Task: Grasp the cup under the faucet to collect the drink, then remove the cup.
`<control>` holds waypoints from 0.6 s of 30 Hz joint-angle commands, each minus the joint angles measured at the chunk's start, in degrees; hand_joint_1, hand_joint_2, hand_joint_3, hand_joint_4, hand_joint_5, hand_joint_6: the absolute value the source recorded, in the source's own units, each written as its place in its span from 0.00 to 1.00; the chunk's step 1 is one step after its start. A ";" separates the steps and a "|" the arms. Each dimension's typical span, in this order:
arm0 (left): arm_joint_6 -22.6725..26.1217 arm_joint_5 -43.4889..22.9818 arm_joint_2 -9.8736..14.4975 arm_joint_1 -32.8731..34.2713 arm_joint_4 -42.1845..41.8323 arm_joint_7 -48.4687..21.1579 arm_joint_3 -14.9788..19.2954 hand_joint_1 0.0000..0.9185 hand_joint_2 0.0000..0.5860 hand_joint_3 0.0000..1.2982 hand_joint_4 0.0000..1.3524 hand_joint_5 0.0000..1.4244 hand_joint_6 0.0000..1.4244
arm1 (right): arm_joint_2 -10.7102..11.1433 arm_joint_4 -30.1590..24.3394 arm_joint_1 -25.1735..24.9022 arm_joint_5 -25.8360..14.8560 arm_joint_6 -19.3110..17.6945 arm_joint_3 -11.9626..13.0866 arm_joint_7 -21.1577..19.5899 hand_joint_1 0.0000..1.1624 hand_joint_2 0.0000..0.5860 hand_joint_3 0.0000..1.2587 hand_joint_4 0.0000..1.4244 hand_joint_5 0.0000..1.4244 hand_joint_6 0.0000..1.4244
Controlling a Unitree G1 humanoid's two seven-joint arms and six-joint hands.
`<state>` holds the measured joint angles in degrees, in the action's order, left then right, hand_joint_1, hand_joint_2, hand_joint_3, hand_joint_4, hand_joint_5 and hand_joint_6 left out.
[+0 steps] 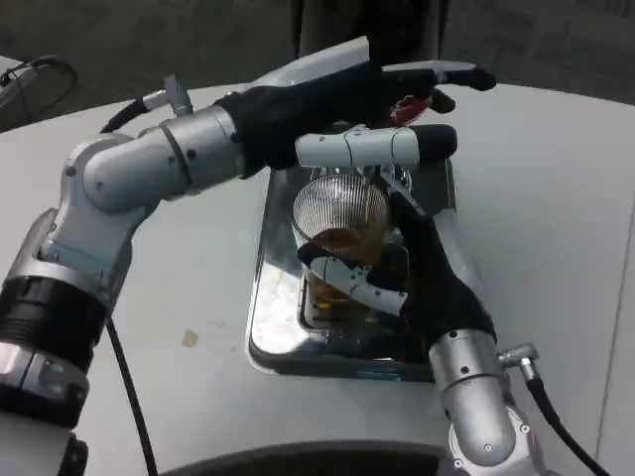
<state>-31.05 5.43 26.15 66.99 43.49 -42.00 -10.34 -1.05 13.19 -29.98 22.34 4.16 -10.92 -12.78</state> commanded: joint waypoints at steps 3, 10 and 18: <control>1.02 1.84 1.47 -2.18 1.03 0.44 -0.01 0.00 0.08 0.12 0.05 0.09 0.09 | -1.82 1.12 1.98 -0.13 -0.53 0.20 -3.14 0.60 0.43 0.20 0.17 0.16 0.08; 1.89 -1.07 0.92 -2.86 -0.12 1.24 2.72 0.00 0.08 0.12 0.06 0.12 0.10 | -2.15 1.05 3.25 0.10 -0.67 0.11 -4.52 0.62 0.45 0.26 0.23 0.22 0.11; 3.89 -5.00 -0.18 -3.90 -4.81 2.67 7.13 0.00 0.07 0.17 0.14 0.19 0.15 | -2.51 -1.01 4.97 0.12 -0.82 0.42 -5.42 0.61 0.45 0.28 0.25 0.25 0.12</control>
<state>-28.52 1.60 25.66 63.71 40.08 -41.92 -5.21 -3.04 12.50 -27.13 22.33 2.80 -10.52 -17.72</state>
